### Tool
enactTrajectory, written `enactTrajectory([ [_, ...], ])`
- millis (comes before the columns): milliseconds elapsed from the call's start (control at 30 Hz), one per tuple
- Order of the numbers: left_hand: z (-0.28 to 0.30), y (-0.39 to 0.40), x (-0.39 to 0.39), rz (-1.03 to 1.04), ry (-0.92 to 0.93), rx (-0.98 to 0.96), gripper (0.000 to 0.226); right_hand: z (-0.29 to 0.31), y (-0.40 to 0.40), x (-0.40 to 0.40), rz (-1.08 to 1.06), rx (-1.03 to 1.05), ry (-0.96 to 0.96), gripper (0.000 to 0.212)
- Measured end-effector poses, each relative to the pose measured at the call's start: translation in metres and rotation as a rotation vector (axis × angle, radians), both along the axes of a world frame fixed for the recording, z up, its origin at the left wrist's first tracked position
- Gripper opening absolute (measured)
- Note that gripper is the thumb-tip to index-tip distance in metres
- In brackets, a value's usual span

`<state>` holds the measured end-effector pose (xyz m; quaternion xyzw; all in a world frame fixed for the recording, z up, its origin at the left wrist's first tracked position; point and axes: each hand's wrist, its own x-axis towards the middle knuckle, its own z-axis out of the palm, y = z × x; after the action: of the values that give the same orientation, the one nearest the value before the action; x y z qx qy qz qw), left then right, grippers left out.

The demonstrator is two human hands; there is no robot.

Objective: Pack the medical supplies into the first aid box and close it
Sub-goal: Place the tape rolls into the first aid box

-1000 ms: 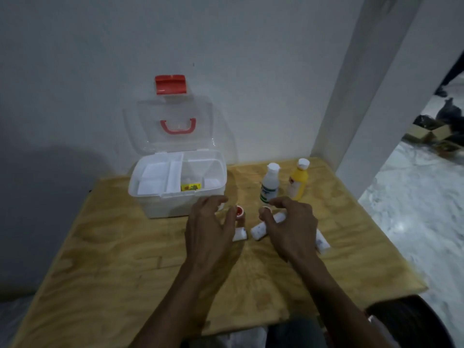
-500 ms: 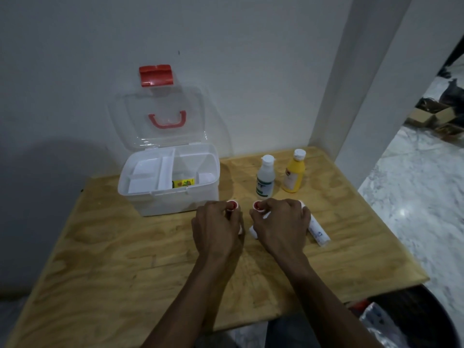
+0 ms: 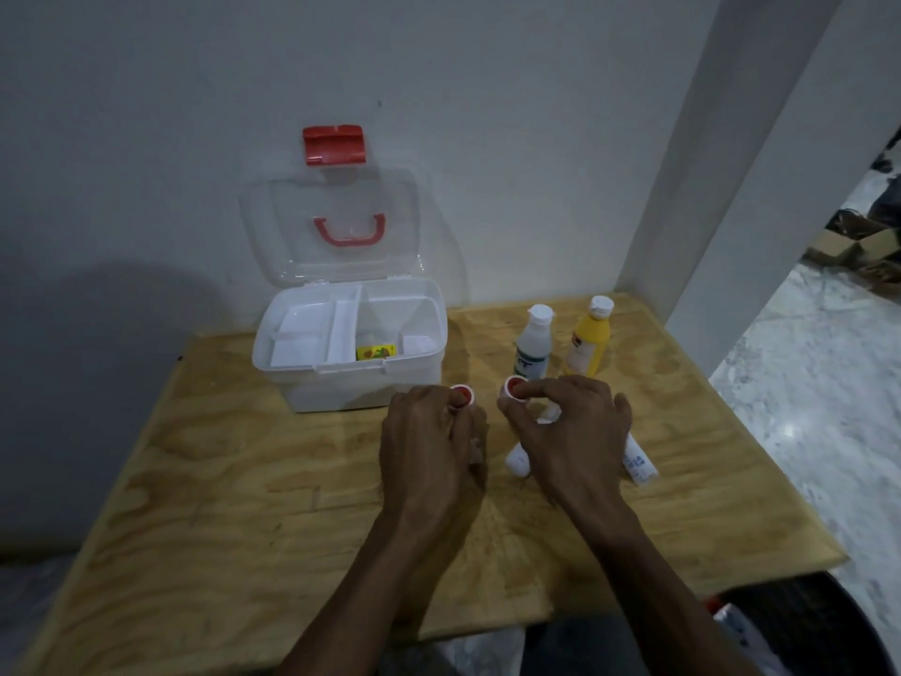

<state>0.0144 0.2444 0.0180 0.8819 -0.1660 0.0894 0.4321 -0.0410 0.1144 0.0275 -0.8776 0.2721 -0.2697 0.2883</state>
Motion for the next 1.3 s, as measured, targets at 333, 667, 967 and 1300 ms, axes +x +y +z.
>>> enactTrajectory([
  [333,0.061,0.093,0.056,0.252,-0.214,-0.152,0.011,0.068,0.05,0.073,0.367,0.092,-0.21,0.017],
  [667,0.065,0.131,0.136,0.239,-0.141,0.038,0.02,0.072,0.097,0.179,0.555,-0.033,-0.06,0.022],
  [967,0.055,0.128,0.166,0.212,-0.089,0.167,0.02,0.057,0.103,0.22,0.627,-0.132,0.066,0.024],
  [1300,0.053,0.128,0.172,0.202,0.039,0.103,0.02,0.043,0.105,0.231,0.625,-0.159,0.08,0.021],
])
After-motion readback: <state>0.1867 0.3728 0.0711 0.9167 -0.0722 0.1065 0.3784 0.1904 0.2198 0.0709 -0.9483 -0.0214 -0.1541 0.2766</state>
